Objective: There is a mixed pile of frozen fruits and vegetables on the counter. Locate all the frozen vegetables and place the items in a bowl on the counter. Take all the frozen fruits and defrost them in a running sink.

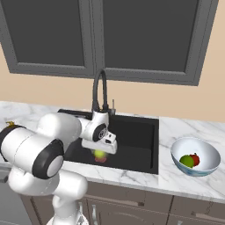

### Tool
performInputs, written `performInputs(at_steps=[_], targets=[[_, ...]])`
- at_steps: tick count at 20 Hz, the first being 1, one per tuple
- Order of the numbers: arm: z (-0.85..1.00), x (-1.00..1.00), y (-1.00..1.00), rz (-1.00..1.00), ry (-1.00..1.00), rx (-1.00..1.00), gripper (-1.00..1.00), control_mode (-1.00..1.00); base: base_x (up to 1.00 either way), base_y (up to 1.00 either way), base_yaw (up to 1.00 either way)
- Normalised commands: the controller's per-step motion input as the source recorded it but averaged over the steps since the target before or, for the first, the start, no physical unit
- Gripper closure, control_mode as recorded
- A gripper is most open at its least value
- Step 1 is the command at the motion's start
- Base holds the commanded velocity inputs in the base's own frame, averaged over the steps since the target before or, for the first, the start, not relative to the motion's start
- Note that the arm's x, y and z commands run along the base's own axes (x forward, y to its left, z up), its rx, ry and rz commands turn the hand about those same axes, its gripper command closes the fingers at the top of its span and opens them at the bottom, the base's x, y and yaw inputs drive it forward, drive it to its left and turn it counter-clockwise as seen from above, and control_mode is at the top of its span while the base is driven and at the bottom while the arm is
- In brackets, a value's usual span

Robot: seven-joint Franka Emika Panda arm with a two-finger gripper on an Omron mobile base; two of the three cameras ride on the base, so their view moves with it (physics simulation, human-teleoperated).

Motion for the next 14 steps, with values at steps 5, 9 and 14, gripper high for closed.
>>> performInputs(at_steps=[5,9,14], targets=[[-0.2,0.31,-0.4,0.02,0.07,0.04,1.0,-1.0,0.0,0.0,0.0],[-0.12,0.43,-0.32,0.0,0.08,0.02,1.0,-1.0,0.0,0.0,0.0],[-0.16,0.43,-0.16,-0.01,0.1,0.0,1.0,-1.0,0.0,0.0,0.0]])
